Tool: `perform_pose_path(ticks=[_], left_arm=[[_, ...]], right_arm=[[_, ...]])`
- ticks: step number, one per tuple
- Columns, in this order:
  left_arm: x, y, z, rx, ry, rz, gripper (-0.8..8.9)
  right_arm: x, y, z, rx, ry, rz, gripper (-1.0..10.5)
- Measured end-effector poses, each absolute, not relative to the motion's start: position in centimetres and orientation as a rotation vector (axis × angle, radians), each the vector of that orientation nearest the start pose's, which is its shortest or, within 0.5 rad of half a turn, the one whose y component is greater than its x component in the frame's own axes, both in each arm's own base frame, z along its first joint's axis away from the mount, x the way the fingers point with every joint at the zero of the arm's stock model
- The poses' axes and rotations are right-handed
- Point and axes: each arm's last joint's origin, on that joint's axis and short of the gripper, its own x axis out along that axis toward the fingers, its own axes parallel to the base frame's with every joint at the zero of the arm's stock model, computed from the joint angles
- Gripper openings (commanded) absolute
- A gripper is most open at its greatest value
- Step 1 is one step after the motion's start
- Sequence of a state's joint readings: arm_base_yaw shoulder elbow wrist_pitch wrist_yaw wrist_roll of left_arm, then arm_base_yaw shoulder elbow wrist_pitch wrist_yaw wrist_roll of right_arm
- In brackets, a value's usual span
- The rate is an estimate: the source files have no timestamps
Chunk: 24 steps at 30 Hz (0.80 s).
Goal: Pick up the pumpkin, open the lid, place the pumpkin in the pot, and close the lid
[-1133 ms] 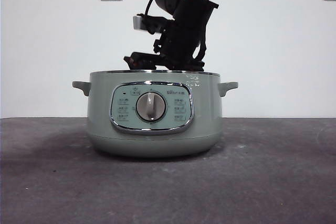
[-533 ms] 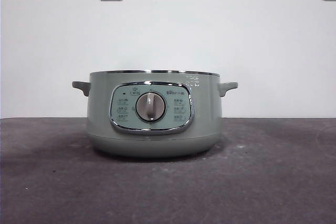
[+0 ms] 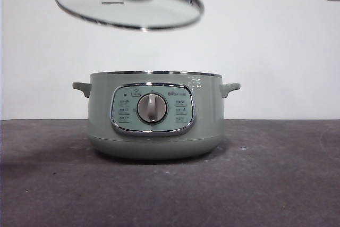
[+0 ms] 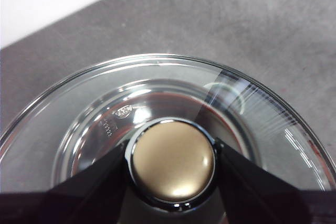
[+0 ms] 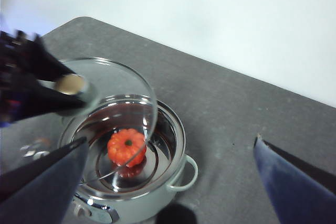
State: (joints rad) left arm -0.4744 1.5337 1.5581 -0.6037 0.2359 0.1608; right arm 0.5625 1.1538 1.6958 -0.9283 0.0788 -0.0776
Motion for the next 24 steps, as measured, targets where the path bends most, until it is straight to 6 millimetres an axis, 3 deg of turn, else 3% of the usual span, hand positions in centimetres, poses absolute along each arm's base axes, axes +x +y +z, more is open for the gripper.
perform_pose_path(ticks=[11, 24], left_arm=[[33.7, -18.3, 33.8, 0.236, 0.535, -0.739, -0.13], [35.4, -19.2, 31.1, 0.242, 0.589, -0.738, -0.13]], right_arm=[[14.2, 8.7, 48.8, -0.199, 0.354, 0.492, 6.6], [14.2, 8.7, 48.8, -0.199, 0.355, 0.492, 6.6]])
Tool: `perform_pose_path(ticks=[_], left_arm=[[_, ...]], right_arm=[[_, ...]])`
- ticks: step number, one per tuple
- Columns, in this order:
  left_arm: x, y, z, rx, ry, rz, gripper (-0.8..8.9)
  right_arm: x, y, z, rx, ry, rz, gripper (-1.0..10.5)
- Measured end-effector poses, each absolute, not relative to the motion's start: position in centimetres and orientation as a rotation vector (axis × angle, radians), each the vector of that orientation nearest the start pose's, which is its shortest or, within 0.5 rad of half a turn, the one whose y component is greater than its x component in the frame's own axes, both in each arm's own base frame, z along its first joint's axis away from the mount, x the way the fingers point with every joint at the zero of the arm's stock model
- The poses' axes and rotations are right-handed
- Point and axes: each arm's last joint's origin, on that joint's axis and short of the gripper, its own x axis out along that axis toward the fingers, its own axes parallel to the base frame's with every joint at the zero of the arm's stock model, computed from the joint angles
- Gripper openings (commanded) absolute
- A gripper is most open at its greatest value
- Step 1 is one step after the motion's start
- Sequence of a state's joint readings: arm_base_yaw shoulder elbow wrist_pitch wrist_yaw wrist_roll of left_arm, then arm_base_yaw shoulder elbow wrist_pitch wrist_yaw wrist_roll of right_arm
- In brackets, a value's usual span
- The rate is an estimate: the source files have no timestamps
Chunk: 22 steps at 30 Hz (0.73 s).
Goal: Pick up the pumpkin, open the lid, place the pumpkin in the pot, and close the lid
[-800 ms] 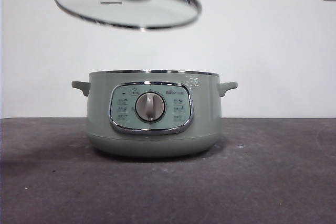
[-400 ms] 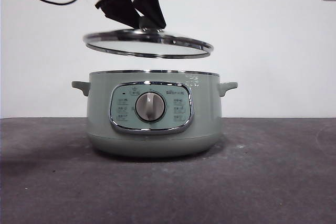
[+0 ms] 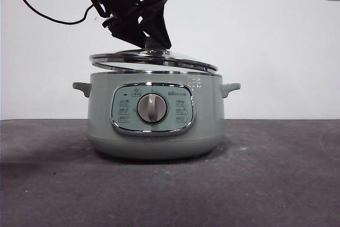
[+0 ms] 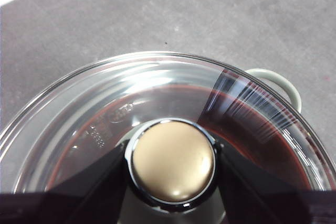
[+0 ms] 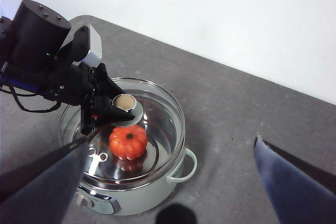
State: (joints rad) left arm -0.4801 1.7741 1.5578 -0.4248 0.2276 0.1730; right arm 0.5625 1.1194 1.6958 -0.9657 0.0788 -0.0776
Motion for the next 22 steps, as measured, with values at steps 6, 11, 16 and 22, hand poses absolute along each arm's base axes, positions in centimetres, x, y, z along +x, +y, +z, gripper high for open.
perform_pose_path(ticks=[6, 11, 16, 22], left_arm=[[35.39, -19.17, 31.06, 0.242, 0.589, -0.738, -0.13], [35.38, -19.16, 31.04, 0.243, 0.591, -0.738, -0.13], [35.30, -19.24, 31.00, 0.244, 0.597, -0.741, -0.13], [35.15, -19.47, 30.82, 0.248, 0.611, -0.748, -0.13]], right_arm=[[14.24, 8.71, 48.83, -0.199, 0.354, 0.492, 6.6], [14.24, 8.71, 48.83, -0.199, 0.354, 0.492, 6.6], [14.24, 8.71, 48.83, -0.199, 0.354, 0.492, 6.6], [14.25, 8.71, 48.83, -0.199, 0.354, 0.492, 6.6]])
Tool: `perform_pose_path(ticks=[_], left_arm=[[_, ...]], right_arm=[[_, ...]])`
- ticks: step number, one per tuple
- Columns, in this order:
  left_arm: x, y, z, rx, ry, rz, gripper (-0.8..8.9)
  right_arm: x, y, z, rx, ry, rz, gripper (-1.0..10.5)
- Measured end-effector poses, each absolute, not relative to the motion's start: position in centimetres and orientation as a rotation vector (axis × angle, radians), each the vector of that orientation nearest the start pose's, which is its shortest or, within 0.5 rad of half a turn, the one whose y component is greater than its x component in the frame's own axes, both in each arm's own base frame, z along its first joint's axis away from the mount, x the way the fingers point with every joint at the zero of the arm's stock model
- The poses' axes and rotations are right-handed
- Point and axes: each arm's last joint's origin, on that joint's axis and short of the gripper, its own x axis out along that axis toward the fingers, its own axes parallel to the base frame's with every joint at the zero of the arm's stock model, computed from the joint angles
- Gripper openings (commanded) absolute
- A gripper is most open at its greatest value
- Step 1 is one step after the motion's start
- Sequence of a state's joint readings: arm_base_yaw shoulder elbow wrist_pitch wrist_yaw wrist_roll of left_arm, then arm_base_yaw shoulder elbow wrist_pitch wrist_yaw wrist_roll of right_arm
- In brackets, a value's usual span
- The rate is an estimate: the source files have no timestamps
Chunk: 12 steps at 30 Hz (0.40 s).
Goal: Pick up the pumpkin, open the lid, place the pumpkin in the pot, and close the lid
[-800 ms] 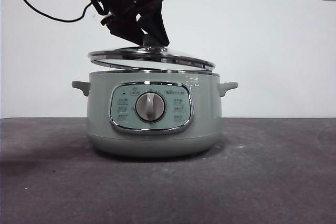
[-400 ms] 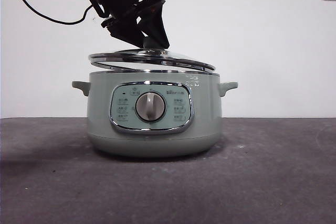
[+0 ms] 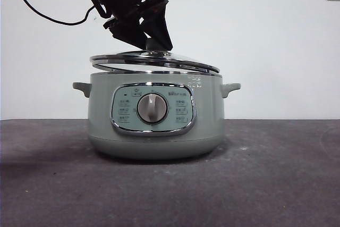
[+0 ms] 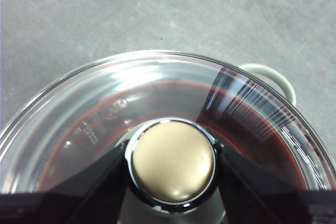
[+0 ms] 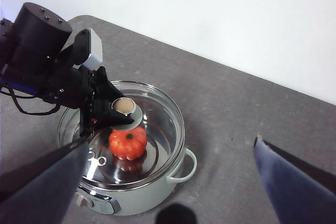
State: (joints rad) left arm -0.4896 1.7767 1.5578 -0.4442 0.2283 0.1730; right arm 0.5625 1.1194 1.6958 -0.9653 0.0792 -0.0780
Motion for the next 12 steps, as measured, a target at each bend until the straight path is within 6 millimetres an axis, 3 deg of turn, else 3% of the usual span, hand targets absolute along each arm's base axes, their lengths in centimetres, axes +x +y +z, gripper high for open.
perform_pose_path(ticks=[12], left_arm=[[35.40, -19.75, 30.02, 0.248, 0.638, -0.758, -0.13]], right_arm=[[14.26, 8.72, 48.81, -0.200, 0.355, 0.492, 6.6]])
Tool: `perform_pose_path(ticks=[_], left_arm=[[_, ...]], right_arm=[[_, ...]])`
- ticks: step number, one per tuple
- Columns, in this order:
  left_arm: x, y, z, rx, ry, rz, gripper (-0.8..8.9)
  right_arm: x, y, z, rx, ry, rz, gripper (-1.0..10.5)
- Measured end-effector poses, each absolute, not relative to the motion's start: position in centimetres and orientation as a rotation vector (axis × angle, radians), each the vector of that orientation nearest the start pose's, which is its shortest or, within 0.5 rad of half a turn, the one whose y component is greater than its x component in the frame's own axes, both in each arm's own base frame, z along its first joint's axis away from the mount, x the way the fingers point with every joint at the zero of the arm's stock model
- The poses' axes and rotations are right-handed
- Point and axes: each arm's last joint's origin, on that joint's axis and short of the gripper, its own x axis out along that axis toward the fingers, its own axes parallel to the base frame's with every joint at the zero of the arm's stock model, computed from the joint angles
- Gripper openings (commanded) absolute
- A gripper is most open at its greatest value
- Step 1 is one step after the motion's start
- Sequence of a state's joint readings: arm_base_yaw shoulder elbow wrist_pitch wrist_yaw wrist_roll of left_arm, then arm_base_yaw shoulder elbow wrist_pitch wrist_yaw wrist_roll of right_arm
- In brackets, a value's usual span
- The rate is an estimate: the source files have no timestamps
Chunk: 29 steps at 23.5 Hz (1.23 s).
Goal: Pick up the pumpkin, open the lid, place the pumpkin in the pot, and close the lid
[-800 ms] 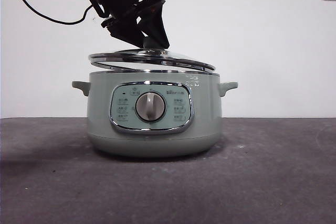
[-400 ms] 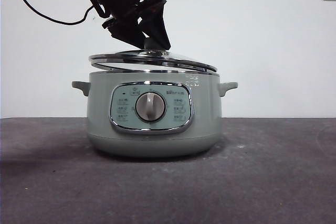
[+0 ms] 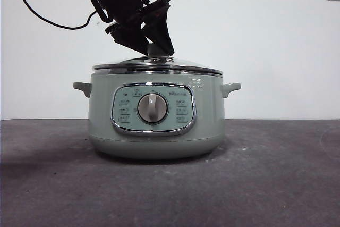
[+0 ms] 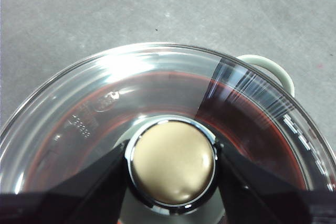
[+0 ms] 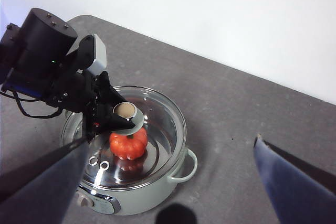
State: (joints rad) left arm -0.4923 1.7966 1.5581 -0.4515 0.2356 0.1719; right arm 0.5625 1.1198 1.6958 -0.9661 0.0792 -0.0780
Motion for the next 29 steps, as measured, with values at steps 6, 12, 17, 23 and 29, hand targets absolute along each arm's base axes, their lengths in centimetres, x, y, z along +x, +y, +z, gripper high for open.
perform_pose_path(ticks=[6, 12, 17, 23, 29], left_arm=[[35.7, -19.9, 29.7, 0.249, 0.655, -0.761, -0.10], [35.8, -20.0, 29.7, 0.249, 0.659, -0.762, 2.05], [35.7, -19.9, 29.7, 0.251, 0.671, -0.761, 5.07], [35.5, -19.8, 29.9, 0.259, 0.683, -0.764, 5.07], [34.2, -19.2, 30.8, 0.265, 0.717, -0.763, 5.07]], right_arm=[[14.2, 8.7, 48.7, -0.202, 0.362, 0.492, 6.6], [14.2, 8.7, 48.6, -0.207, 0.378, 0.492, 6.6], [14.0, 8.6, 48.3, -0.218, 0.411, 0.493, 6.6], [13.6, 8.6, 47.6, -0.212, 0.492, 0.581, 6.6], [13.5, 8.6, 47.2, -0.217, 0.543, 0.592, 6.6]])
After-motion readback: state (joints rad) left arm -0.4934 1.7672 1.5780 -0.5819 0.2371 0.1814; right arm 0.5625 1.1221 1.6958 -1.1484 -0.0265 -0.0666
